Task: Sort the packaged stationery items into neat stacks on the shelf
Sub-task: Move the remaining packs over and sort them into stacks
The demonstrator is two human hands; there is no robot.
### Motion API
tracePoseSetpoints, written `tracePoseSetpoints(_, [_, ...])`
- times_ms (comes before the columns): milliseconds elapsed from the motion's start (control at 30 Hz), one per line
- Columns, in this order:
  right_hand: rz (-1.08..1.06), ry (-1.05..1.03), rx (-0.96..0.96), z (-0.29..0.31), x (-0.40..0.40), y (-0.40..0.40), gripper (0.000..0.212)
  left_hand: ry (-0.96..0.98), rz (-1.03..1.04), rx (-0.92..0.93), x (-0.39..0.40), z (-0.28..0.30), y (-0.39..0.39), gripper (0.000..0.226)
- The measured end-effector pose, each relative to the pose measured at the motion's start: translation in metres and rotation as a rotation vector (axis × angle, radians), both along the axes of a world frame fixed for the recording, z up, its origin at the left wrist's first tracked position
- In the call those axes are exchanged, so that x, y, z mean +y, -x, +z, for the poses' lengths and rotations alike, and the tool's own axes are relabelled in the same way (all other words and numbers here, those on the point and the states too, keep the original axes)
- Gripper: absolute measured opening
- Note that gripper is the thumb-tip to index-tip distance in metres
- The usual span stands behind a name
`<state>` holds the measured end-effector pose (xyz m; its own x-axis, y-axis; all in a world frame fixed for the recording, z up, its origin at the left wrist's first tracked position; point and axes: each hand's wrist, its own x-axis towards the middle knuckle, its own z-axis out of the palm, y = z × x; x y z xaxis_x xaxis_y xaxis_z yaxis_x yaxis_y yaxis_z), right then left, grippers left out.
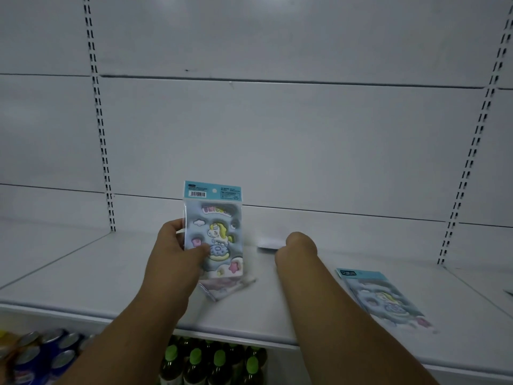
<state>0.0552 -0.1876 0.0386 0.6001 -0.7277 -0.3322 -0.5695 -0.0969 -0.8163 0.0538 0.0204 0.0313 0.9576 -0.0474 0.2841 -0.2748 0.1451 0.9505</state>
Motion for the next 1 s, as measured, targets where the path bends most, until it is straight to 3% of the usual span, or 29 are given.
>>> tracePoseSetpoints(100, [0.204,0.309,0.165,-0.004,-0.014,-0.011,0.028,0.01,0.012,-0.007,0.006,-0.002,-0.003,0.037])
tracePoseSetpoints(167, [0.126,0.257,0.112,-0.017,-0.018,-0.018,0.047,0.003,0.02,-0.007,0.009,-0.003,-0.004,0.037])
tracePoseSetpoints(233, [0.009,0.064,-0.087,-0.026,-0.021,-0.023,0.049,-0.004,0.025,-0.001,0.011,-0.004,-0.003,0.037])
tracePoseSetpoints(333, [-0.204,-0.545,-0.6,-0.017,-0.007,-0.02,0.033,-0.009,0.031,0.013,0.013,-0.004,0.0,0.037])
tracePoseSetpoints(400, [-0.34,-0.652,-0.726,-0.011,-0.003,-0.01,0.016,0.011,0.02,0.019,0.012,-0.004,0.005,0.037])
tracePoseSetpoints(433, [-0.353,-0.606,-0.774,-0.009,-0.002,-0.006,0.008,0.024,0.007,0.019,0.011,-0.006,0.008,0.037])
tracePoseSetpoints(633, [-0.168,-0.17,-0.944,0.004,-0.004,0.052,0.016,0.028,-0.09,0.042,-0.009,-0.025,0.034,0.032])
tracePoseSetpoints(800, [-0.039,0.02,-0.929,0.016,-0.041,0.122,0.021,0.045,-0.196,0.047,-0.046,-0.02,0.062,0.027])
tracePoseSetpoints(1000, [-0.1,0.214,-0.921,0.023,-0.121,0.233,0.021,0.056,-0.365,0.023,-0.134,-0.016,0.123,0.027])
